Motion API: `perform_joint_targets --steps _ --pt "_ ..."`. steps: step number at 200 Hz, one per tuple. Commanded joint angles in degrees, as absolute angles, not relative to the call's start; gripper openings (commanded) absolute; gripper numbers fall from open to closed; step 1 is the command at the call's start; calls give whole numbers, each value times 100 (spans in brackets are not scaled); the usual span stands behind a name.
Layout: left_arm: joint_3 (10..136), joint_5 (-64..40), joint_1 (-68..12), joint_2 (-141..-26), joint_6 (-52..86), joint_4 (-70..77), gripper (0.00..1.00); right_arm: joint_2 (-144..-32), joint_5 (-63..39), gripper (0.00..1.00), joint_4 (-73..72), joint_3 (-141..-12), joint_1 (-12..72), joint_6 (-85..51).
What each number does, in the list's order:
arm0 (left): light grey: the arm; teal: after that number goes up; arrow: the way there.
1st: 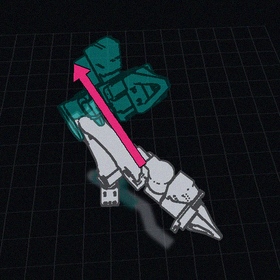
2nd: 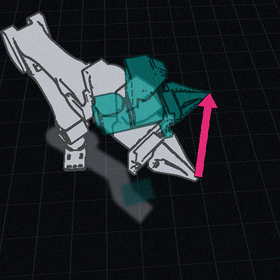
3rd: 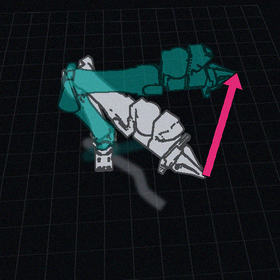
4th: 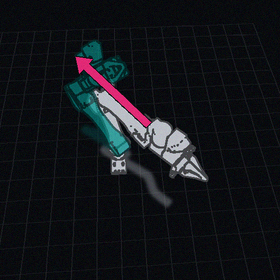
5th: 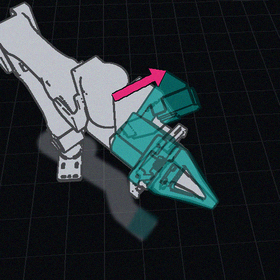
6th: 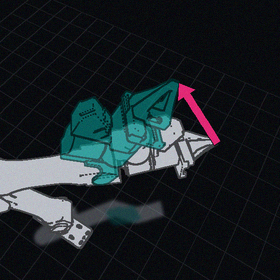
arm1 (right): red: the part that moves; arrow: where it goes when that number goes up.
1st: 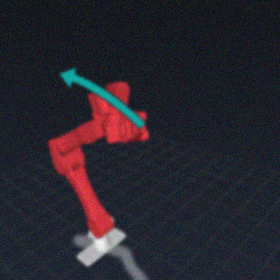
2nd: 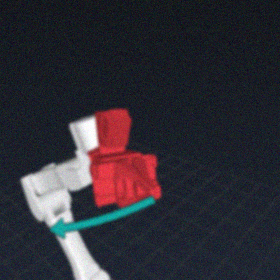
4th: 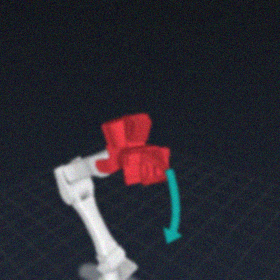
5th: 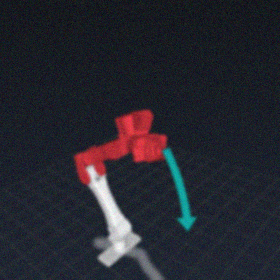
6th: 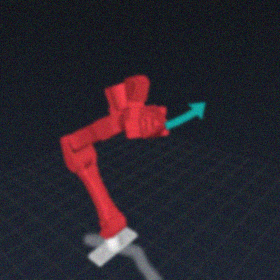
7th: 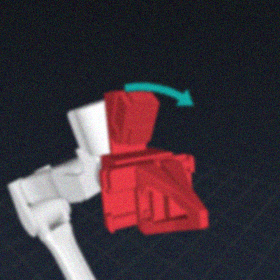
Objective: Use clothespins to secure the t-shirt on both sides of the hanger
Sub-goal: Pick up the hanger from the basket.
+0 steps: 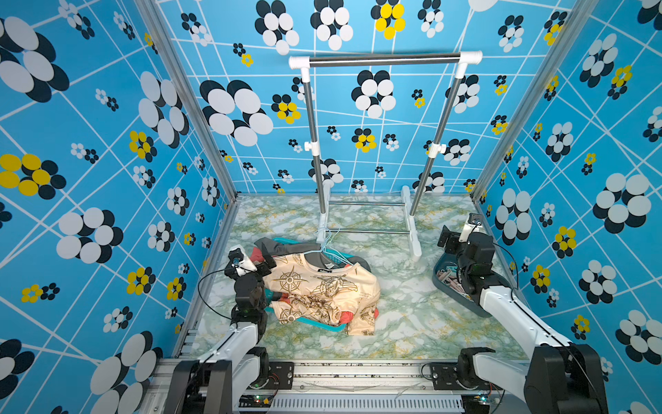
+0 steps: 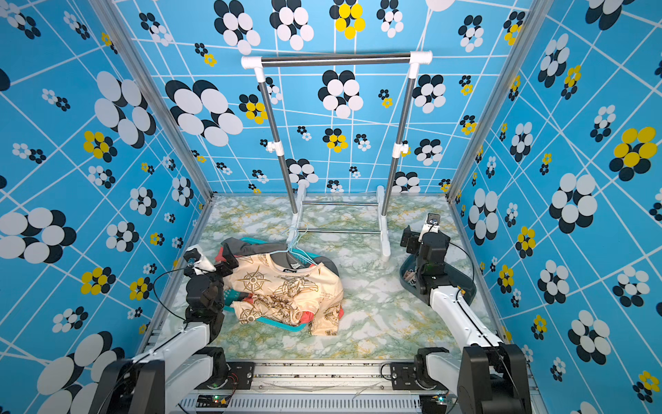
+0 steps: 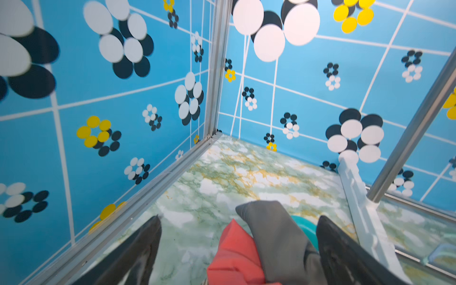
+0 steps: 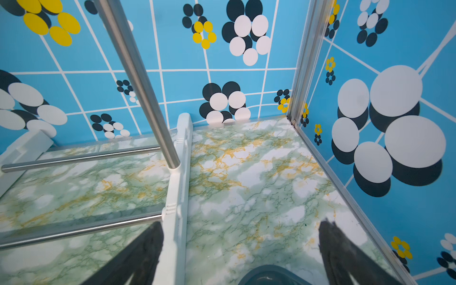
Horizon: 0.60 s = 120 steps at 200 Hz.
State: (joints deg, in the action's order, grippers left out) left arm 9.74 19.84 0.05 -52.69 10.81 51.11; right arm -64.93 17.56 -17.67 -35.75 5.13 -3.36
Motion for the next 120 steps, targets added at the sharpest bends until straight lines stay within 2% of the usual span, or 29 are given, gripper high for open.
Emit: perform_joint_targets --steps 1,34,61,100,120 --pt "1128 2433 45 -4375 1319 3484 99 -6262 2150 100 -687 -3791 927 -209" --pt "1469 2399 -63 -3284 1315 2259 99 -6691 1823 100 921 -5005 1139 -888" --pt "2372 2279 -483 -3735 722 1572 99 -7350 1838 99 1525 -5893 1995 -263" --pt "4379 1706 -633 -5311 362 878 99 -7995 694 79 2078 -6949 2639 -158" --pt "5393 1280 -573 -5875 668 345 99 -8255 391 69 2486 -7388 2928 -66"
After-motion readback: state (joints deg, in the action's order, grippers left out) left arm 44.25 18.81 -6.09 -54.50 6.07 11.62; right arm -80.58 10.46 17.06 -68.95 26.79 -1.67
